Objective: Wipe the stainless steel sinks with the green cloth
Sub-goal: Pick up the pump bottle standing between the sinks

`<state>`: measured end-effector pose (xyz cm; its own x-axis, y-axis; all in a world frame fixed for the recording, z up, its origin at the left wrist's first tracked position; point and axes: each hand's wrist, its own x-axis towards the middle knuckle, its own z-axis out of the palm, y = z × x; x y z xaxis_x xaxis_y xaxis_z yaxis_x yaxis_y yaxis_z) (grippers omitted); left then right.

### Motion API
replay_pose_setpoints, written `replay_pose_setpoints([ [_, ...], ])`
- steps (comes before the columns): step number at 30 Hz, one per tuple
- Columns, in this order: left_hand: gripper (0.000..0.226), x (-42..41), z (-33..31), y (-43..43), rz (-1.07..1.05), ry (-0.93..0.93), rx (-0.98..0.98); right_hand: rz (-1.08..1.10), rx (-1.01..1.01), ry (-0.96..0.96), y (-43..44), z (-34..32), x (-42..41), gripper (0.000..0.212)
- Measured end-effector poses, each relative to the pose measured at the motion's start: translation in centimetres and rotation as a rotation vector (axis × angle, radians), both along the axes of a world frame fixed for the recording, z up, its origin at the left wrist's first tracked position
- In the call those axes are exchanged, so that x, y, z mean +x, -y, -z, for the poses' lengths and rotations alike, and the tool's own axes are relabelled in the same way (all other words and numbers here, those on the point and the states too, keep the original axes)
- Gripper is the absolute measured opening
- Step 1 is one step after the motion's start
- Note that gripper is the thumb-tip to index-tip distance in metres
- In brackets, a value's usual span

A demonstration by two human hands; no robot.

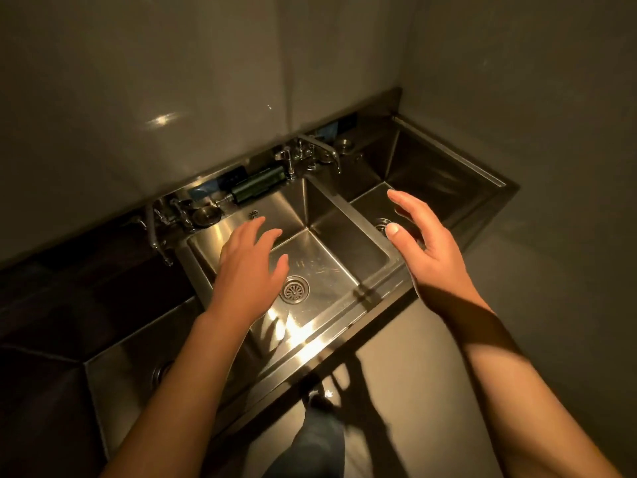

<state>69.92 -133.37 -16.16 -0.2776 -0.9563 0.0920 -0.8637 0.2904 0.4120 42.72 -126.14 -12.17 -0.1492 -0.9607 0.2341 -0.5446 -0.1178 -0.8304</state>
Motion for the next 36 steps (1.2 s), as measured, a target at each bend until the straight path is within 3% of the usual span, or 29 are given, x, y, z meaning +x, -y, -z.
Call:
replay_pose_setpoints([
  [12,0.052,4.1,3.2,12.5,-0.162,-0.146,0.041,-0.225,0.067,0.013,17.1,0.3,4.2,0.041],
  [15,0.053,5.9,3.7,14.8,-0.219,-0.148,0.061,-0.284,0.073,0.013,20.7,0.7,6.1,0.047],
  [21,0.055,8.5,5.2,16.4,-0.275,-0.184,-0.050,-0.360,0.096,-0.089,25.8,2.3,8.7,0.051],
  [36,0.061,10.0,11.1,20.8,-0.403,-0.118,0.147,-0.513,0.200,-0.199,36.7,9.5,12.7,0.048],
])
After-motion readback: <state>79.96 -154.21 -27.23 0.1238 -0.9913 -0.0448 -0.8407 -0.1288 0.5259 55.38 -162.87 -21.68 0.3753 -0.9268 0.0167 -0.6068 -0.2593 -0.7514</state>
